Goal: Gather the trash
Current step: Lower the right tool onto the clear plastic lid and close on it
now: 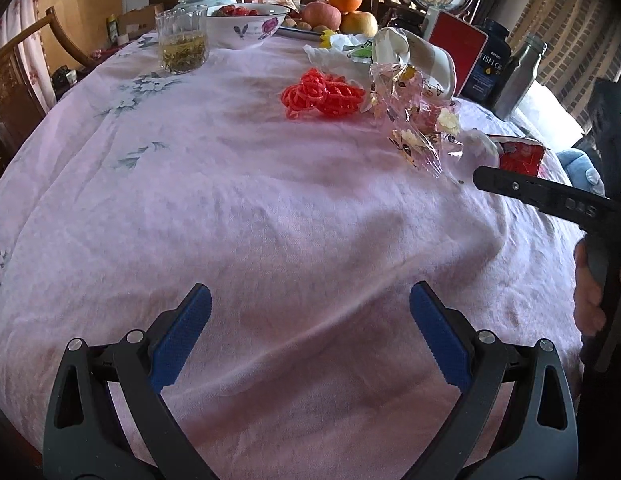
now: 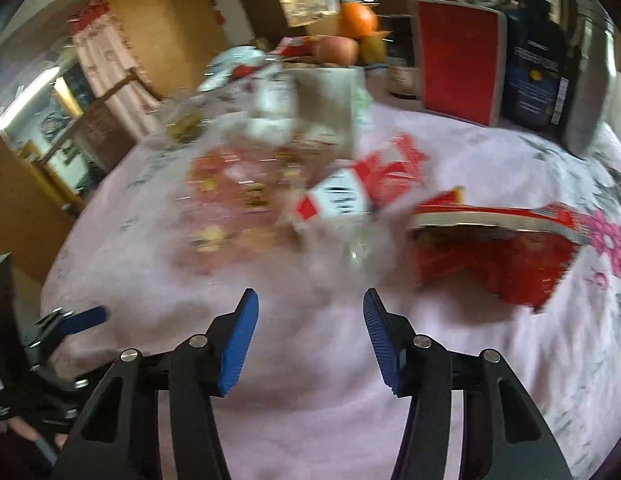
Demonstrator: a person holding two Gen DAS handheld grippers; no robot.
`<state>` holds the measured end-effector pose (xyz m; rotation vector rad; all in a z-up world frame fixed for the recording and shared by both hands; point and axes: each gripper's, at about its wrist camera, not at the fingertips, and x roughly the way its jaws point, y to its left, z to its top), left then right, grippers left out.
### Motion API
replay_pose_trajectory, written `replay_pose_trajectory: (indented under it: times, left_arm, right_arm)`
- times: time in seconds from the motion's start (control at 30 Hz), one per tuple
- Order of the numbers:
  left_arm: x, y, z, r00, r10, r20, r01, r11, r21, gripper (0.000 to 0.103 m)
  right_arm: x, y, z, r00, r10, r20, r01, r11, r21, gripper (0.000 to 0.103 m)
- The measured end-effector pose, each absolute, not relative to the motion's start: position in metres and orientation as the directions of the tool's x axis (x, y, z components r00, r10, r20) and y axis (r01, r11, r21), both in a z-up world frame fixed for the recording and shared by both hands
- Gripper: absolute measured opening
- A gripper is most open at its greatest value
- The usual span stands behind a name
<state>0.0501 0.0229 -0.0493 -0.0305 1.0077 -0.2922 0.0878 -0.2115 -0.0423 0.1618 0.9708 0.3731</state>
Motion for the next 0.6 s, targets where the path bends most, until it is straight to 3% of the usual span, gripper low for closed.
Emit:
replay_pose_trajectory:
  times: [0.1, 0.33, 0.6]
  left_arm:
    - [0.049, 0.024, -0.049, 0.497, -0.254, -0.830, 0.229, 0.961, -0.157, 0.095]
    - [0.049, 0.030, -0.048, 0.503, -0.255, -0.826, 0.219, 0.962, -0.164, 0.096]
    - [0.052, 0.029, -0.051, 0.495, -0.254, -0.831, 0.215, 0.962, -0.166, 0.096]
  right_arm:
    - [0.084, -0.202, -0.036, 0.512, 0.390, -0.765, -0.276, 0.918, 0.283, 0.054]
    - [0.092, -0.226, -0.040, 0.536, 0.279, -0.797, -0.177, 0.960, 0.218, 0.054]
    - [0.083, -0.252, -0.039, 0.554, 0.262, -0.791, -0.137, 0.965, 0.223, 0.054]
